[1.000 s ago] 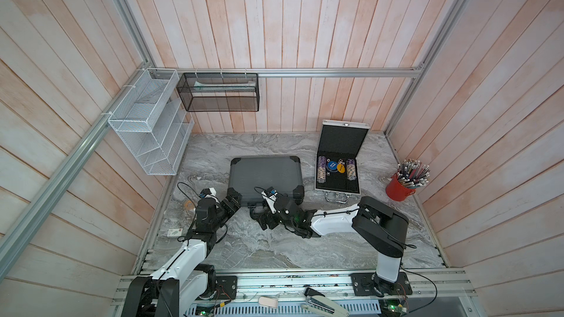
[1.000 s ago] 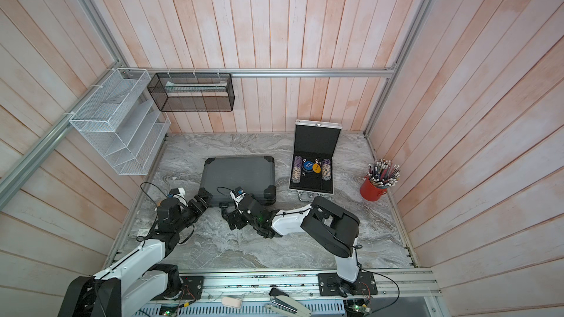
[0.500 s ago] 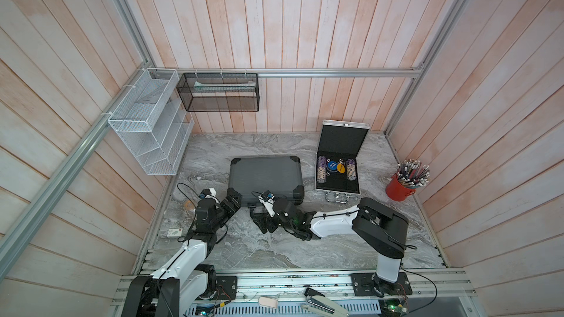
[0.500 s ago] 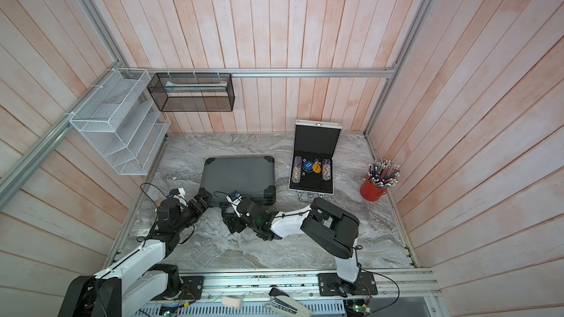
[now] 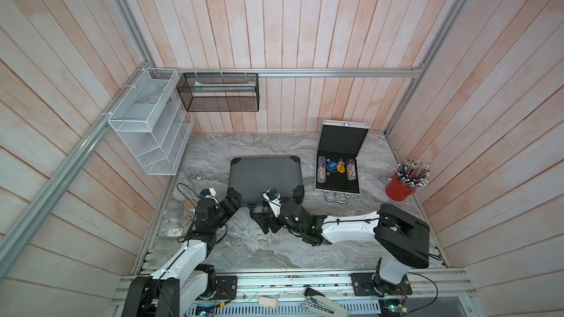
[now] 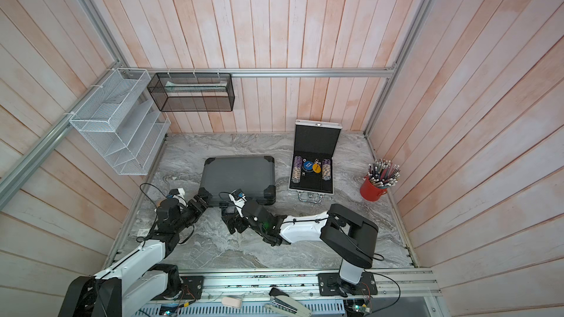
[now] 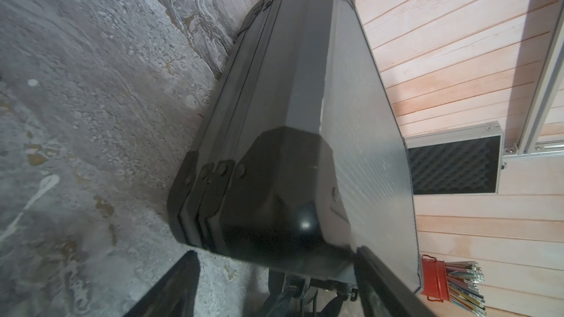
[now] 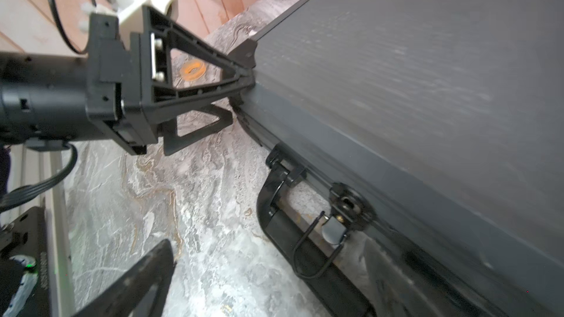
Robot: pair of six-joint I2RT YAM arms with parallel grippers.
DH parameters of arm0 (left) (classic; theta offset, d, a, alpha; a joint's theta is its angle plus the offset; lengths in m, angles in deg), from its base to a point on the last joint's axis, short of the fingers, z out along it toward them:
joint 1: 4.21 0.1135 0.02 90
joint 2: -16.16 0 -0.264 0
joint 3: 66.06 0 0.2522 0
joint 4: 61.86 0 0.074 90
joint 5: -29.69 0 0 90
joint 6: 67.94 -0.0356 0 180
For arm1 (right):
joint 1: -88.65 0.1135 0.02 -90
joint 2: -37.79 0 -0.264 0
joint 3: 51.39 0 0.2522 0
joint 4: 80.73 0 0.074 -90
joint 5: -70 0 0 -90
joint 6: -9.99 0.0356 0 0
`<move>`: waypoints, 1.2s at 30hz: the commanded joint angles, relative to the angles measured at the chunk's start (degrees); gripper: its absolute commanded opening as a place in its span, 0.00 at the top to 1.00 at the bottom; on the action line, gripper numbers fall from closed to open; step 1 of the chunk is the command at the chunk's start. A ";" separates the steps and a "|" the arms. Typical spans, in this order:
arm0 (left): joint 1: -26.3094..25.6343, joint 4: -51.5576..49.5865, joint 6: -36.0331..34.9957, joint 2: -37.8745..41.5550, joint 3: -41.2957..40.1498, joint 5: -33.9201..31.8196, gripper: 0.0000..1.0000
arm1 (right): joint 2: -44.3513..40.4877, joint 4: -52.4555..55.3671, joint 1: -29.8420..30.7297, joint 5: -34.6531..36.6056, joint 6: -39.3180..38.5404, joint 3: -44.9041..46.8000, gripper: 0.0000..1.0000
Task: Open the poker set cases
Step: Open the fastener on the poker set case, then open the case lid on the poker set case.
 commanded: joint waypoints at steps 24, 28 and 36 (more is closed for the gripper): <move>0.67 -8.64 -2.70 2.81 -0.39 -3.02 0.13 | -20.85 0.05 -18.18 4.51 12.48 17.15 0.02; 0.37 -8.94 -3.06 3.85 0.00 -2.87 0.12 | -20.66 -3.10 -22.02 -2.34 15.36 19.76 0.02; -1.41 -9.86 -4.12 4.13 1.65 -4.56 0.10 | -19.63 -8.22 -25.73 -9.05 19.69 22.52 0.01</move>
